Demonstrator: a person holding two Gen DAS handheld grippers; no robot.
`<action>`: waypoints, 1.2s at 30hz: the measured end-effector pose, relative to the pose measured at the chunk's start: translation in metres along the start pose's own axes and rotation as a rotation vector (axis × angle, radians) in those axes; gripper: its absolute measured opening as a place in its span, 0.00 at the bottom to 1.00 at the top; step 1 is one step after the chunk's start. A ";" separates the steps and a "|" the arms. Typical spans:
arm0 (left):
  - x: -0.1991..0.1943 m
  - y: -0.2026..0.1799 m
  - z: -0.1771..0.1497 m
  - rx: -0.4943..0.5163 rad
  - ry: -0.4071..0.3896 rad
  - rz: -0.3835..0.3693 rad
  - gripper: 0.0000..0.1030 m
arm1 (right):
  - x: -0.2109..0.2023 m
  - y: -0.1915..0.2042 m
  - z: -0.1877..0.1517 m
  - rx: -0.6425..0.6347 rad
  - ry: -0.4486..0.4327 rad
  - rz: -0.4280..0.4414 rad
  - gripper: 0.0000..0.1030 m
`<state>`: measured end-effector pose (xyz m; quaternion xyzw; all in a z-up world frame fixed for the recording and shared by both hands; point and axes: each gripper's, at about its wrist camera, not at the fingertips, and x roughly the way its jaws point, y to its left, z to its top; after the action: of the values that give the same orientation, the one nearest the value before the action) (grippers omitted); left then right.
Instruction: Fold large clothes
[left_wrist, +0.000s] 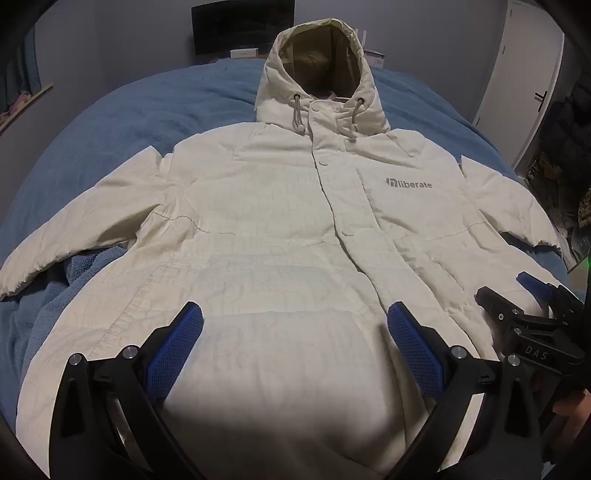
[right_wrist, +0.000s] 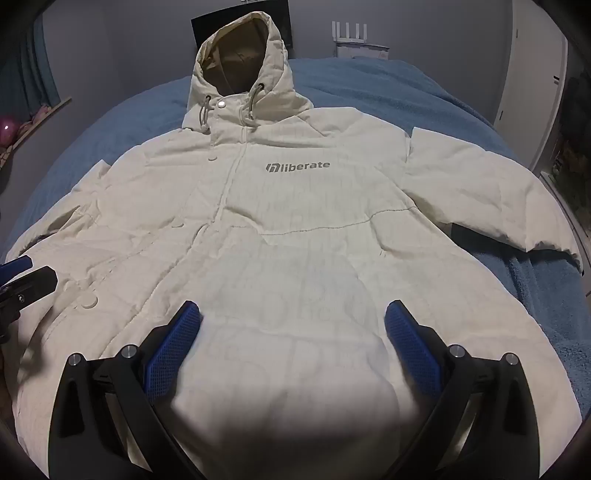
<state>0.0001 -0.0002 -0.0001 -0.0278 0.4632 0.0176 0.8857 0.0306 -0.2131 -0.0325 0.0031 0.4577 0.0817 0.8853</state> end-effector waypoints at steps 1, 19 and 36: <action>0.000 0.000 0.000 -0.003 -0.003 -0.004 0.94 | 0.000 0.000 0.000 0.000 0.003 -0.001 0.93; 0.000 0.000 0.000 -0.004 0.001 -0.006 0.94 | 0.004 -0.001 -0.001 0.002 0.008 0.002 0.93; -0.004 -0.001 -0.003 -0.004 -0.001 -0.006 0.94 | 0.005 0.000 -0.001 0.004 0.012 0.004 0.93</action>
<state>-0.0044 -0.0014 0.0012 -0.0310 0.4626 0.0161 0.8859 0.0326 -0.2127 -0.0374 0.0050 0.4631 0.0824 0.8825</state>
